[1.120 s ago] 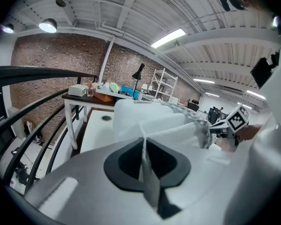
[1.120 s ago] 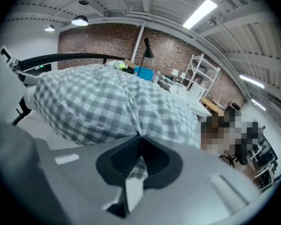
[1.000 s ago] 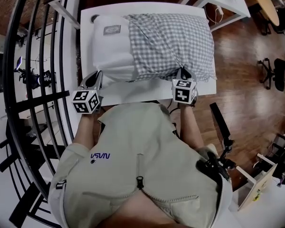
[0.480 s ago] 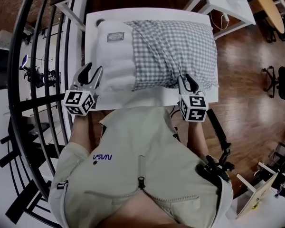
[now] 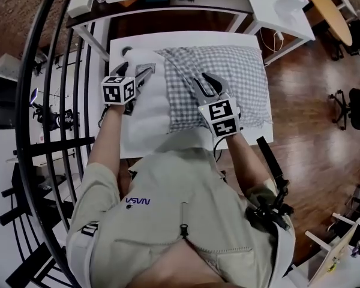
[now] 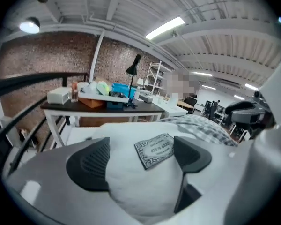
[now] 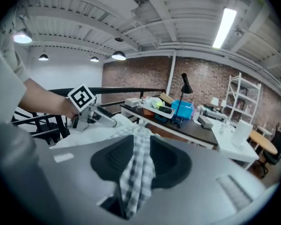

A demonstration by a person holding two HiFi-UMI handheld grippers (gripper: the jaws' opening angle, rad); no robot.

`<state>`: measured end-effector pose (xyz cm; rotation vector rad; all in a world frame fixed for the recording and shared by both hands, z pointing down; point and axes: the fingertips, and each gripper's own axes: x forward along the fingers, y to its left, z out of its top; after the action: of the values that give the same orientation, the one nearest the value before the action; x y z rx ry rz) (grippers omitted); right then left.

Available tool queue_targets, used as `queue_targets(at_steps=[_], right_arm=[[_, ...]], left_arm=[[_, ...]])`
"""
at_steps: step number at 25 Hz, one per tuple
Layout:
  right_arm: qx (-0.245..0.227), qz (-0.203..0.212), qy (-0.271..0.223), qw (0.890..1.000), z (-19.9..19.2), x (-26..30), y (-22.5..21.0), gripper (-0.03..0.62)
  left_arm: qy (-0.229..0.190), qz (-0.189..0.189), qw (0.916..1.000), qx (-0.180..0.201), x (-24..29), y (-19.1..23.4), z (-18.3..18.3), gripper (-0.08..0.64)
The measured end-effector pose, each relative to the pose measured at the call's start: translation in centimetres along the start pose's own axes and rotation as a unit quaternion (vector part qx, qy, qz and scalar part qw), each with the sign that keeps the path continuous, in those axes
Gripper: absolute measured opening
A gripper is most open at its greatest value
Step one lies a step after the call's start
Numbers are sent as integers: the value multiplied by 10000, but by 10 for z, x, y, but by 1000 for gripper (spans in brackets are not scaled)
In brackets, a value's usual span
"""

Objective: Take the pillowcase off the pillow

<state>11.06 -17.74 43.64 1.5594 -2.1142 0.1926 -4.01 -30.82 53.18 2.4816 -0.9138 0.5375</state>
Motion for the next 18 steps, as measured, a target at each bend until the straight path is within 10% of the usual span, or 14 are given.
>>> queue_targets(at_steps=[3,9,16,18], right_arm=[[-71,101,-4,9999,15,26,-5,110],[-107,134,368,9992,21,77,-25,113],[-797,605,1747,9795,-17,130,-8,169],[-1095,454,1869,9752,-21,133,-10,74]], left_arm=[[565,-298,9975,-316,18,-15,-23,414],[604,-563,9938,749,-2,-69,-42,57],[-36,-602,9897,1296,-53,-109,-53,31],[-299,-559,9895,1300,-67,-112,-42,29]])
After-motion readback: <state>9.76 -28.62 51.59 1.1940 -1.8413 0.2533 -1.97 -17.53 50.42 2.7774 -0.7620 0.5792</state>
